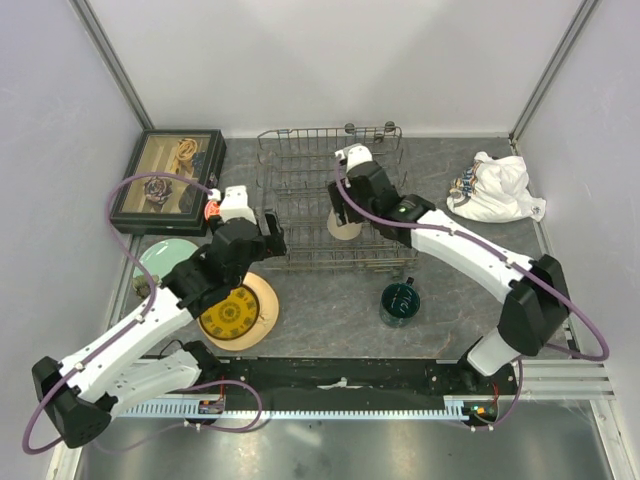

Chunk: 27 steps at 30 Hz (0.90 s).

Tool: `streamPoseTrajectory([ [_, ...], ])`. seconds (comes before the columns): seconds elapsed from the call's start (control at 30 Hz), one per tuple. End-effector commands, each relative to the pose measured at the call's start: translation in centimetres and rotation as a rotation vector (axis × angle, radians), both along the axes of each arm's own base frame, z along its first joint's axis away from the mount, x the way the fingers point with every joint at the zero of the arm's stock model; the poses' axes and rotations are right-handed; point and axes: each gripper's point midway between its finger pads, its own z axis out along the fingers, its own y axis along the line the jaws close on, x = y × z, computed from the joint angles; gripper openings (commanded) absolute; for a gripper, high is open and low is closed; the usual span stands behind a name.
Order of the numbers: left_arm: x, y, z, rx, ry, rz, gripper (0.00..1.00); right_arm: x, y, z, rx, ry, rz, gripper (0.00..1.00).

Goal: Load the mixed dishes into the dish rack

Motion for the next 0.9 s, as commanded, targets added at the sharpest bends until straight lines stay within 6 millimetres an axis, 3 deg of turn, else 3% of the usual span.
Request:
streamPoseTrajectory([
  [0.0, -0.7, 5.2, 2.5, 0.033, -0.021, 0.250, 0.99, 1.0, 2.4, 1.1, -0.019, -0.055, 0.026, 0.00],
  [0.27, -2.8, 9.2, 4.8, 0.012, -0.064, 0.380, 0.99, -0.3, 7.3, 0.4, -0.028, -0.057, 0.112, 0.00],
  [0.43, -3.8, 10.7, 5.1, 0.011, -0.068, 0.423, 0.99, -1.5, 10.6, 0.2, -0.022, -0.065, 0.172, 0.00],
  [0.87, -5.7, 13.6, 6.1, -0.004, -0.108, 0.497, 0.99, -2.3, 15.0, -2.8, -0.100, -0.061, 0.243, 0.00],
])
